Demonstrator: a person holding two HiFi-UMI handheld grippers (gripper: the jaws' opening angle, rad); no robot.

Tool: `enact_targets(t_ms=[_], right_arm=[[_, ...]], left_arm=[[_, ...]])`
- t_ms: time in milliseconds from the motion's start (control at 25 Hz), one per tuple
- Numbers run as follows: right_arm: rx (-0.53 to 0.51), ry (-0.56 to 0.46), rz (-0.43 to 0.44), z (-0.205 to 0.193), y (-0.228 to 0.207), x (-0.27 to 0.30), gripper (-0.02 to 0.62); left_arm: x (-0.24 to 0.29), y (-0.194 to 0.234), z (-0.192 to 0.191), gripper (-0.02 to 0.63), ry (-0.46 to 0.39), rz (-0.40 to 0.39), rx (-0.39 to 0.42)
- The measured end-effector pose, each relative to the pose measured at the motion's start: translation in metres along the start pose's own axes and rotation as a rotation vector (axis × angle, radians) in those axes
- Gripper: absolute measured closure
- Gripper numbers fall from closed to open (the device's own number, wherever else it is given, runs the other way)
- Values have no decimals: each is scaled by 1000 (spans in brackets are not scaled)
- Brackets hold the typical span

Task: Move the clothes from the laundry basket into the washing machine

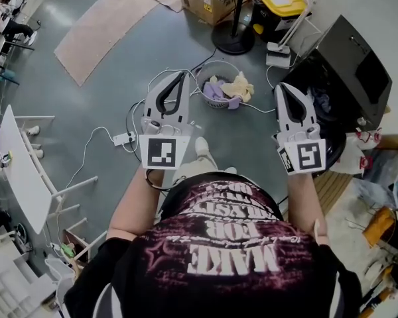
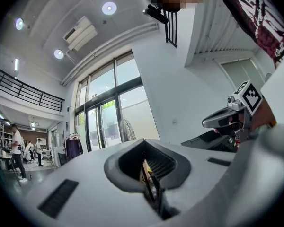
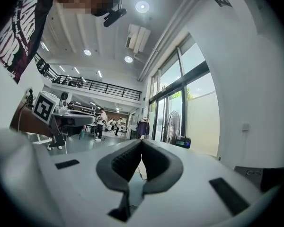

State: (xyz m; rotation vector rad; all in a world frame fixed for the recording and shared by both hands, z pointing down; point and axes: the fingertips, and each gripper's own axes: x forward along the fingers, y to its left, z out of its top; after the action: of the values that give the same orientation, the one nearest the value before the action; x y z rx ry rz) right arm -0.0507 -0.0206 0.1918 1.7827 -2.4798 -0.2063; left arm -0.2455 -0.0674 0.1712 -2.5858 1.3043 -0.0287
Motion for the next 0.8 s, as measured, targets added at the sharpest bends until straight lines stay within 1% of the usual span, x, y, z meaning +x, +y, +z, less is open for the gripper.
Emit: enact_targets(t_ms=[200, 440, 800], right_arm=[[3, 14, -8, -5, -3, 23, 589], [-4, 21, -23, -5, -8, 50, 589], [2, 39, -76, -8, -16, 81, 589]], left_arm=[[19, 18, -10, 601, 1, -16, 9], [44, 34, -18, 601, -12, -36, -17], [79, 53, -32, 601, -25, -108, -19]])
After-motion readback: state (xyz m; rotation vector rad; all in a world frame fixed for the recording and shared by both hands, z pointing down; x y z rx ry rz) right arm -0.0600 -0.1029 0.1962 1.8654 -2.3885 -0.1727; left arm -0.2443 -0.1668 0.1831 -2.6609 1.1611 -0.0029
